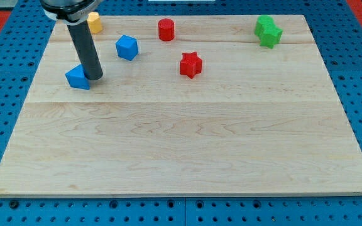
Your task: Move the blue cube towards center left
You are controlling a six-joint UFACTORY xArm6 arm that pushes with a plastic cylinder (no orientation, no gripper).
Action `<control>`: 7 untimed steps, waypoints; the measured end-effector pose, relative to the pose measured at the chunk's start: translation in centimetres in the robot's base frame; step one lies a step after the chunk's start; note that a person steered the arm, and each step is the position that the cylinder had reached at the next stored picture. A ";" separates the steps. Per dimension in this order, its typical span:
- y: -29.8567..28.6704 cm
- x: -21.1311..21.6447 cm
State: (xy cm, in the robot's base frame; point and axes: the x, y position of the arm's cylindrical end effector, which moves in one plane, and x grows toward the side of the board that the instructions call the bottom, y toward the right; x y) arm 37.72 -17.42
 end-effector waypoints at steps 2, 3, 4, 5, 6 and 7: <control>-3.3 1.0; -3.7 1.3; -0.5 0.5; 5.9 -1.8; 10.9 -3.4; 12.8 -6.5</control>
State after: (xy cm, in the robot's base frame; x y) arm 31.20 -4.66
